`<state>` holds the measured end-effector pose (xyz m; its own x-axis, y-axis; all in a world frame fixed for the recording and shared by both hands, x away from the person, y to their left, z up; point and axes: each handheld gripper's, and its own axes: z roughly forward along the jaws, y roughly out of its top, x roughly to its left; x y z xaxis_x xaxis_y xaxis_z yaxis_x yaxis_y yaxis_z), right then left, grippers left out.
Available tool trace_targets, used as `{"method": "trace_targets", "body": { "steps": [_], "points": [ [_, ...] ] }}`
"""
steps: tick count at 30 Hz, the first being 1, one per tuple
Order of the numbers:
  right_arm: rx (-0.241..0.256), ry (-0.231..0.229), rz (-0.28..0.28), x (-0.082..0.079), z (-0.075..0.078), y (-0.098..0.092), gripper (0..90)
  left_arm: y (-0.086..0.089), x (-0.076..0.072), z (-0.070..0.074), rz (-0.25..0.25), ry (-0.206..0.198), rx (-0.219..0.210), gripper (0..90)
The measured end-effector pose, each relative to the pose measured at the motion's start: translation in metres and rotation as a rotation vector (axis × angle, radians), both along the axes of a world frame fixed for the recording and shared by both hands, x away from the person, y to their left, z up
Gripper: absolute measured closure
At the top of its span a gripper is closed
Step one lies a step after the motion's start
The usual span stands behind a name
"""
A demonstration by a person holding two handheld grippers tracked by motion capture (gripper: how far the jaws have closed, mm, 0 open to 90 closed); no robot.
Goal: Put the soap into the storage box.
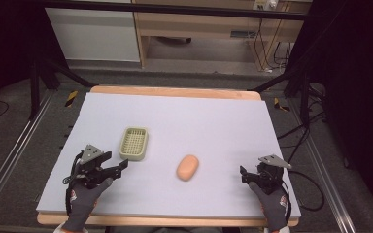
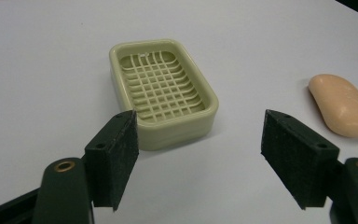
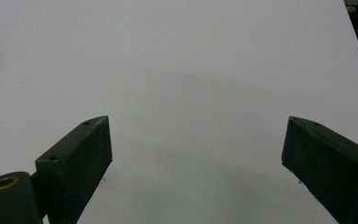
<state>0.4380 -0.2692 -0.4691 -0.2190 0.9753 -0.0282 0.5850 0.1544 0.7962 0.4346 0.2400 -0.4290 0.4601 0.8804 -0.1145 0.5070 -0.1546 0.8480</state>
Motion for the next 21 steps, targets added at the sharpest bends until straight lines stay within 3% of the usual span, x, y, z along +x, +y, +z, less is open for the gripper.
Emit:
{"method": "trace_targets", "body": {
  "steps": [21],
  "points": [
    [0.0, 0.009, -0.008, -0.001, -0.001, 0.0, 8.3, -0.039, 0.013, 0.018, -0.073, -0.021, 0.009, 26.4]
  ]
}}
